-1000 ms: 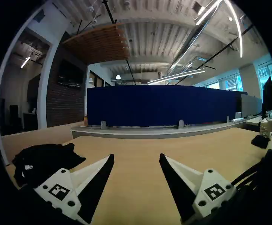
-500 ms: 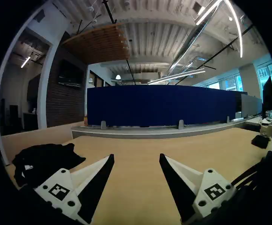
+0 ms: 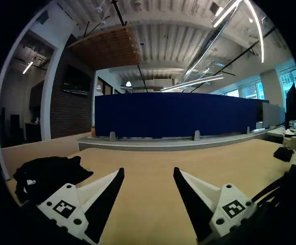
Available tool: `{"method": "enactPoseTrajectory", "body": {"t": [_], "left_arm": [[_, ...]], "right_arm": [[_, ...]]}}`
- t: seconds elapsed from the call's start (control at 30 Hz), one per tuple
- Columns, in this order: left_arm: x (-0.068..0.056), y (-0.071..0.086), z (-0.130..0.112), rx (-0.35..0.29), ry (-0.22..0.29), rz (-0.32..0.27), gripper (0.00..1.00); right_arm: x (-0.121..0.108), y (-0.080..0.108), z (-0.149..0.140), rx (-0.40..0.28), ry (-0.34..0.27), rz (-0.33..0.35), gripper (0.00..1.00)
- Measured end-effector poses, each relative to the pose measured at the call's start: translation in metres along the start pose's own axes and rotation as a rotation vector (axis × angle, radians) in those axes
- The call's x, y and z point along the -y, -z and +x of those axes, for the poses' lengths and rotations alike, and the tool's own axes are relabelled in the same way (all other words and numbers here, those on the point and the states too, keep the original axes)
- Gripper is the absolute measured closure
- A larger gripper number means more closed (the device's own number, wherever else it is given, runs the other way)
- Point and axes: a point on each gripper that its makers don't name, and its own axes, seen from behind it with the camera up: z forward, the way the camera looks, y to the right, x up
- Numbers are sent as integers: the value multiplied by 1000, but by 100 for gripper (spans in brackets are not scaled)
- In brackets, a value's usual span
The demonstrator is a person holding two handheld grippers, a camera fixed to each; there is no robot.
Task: Fold towel
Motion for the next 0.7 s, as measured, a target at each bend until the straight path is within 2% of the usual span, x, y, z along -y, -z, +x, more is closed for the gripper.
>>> {"method": "enactPoseTrajectory", "body": {"t": [0.7], "left_arm": [[-1, 0, 0, 0, -1, 0, 11]], "right_arm": [[0, -1, -2, 0, 1, -1, 0]]}}
